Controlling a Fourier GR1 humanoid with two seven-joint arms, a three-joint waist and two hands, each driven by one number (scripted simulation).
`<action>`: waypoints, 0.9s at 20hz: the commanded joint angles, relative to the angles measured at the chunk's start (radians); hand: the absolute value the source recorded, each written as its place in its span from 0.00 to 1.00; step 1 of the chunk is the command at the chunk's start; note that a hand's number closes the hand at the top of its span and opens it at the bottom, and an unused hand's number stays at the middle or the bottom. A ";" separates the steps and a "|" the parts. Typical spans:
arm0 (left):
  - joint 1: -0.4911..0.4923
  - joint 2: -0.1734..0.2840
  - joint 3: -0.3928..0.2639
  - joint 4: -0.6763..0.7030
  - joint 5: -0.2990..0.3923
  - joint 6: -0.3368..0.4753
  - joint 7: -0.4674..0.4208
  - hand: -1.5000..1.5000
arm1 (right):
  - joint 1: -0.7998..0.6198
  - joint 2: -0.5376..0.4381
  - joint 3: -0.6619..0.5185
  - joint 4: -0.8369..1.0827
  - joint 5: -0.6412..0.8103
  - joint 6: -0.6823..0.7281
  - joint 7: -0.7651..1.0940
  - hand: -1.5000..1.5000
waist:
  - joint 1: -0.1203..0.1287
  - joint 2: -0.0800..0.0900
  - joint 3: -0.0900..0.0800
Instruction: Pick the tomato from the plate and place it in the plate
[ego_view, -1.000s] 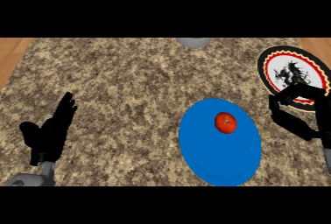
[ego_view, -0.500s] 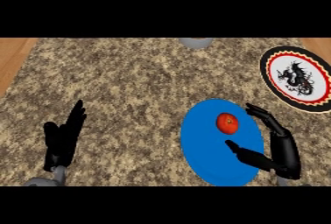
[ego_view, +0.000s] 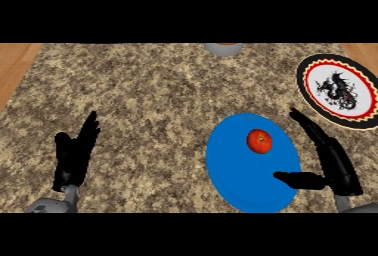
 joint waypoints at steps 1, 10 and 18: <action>0.004 -0.040 -0.030 -0.004 -0.038 0.033 -0.002 0.50 | -0.052 -0.093 0.036 -0.056 0.100 0.095 0.211 0.00 | 0.002 -0.001 0.000; 0.024 -0.040 -0.006 -0.015 -0.060 0.014 -0.010 0.50 | -0.188 -0.093 0.069 -0.082 0.049 0.447 0.490 0.00 | 0.008 0.001 0.001; -0.002 -0.059 0.055 0.012 -0.086 -0.060 0.003 0.50 | -0.226 0.076 0.025 0.035 0.187 0.524 0.512 0.00 | 0.003 0.001 0.002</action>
